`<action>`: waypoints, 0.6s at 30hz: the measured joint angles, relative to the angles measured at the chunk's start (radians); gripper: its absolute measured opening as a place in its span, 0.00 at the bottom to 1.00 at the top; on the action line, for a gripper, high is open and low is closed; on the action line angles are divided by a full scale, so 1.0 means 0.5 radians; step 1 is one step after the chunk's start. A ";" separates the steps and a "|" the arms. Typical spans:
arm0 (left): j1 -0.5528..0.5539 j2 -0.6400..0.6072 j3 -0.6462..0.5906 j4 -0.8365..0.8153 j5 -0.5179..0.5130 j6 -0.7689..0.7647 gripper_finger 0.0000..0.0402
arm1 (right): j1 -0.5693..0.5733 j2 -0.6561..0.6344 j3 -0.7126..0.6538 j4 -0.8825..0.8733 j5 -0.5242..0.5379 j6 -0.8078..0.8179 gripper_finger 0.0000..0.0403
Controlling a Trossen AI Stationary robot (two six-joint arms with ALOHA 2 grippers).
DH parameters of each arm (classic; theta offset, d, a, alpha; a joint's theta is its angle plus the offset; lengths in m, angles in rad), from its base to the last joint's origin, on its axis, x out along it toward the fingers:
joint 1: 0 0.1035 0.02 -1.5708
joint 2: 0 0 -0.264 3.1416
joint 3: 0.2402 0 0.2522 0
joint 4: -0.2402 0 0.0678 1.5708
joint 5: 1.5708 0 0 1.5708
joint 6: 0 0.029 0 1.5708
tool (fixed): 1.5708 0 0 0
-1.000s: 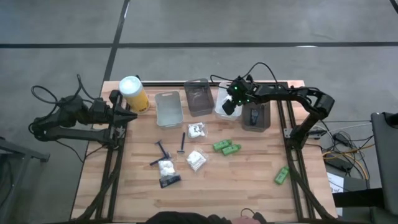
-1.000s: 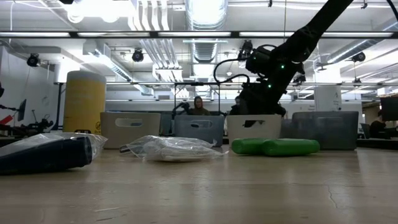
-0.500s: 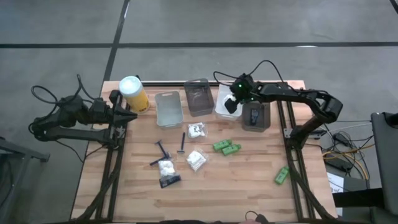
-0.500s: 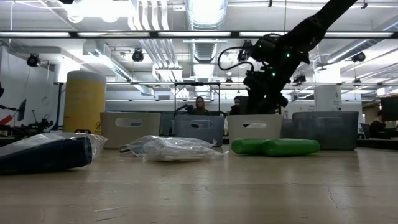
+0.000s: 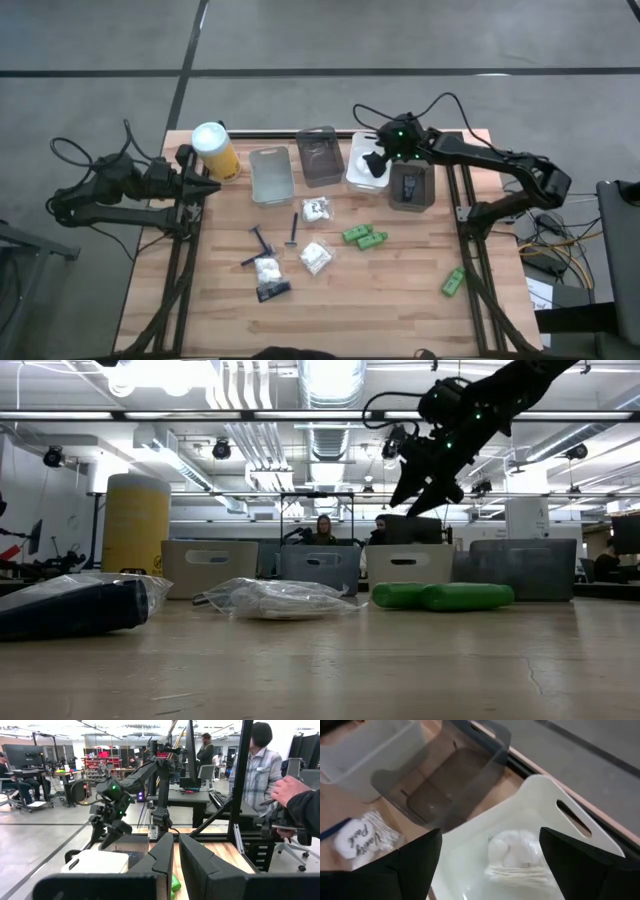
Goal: Pick & Place Travel size toiletries
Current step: Put the white cotton pack into the white bin
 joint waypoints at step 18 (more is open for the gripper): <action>0.001 0.000 -0.001 0.000 0.000 0.000 0.09 | 0.188 -0.196 -0.018 -0.117 0.000 -0.017 0.66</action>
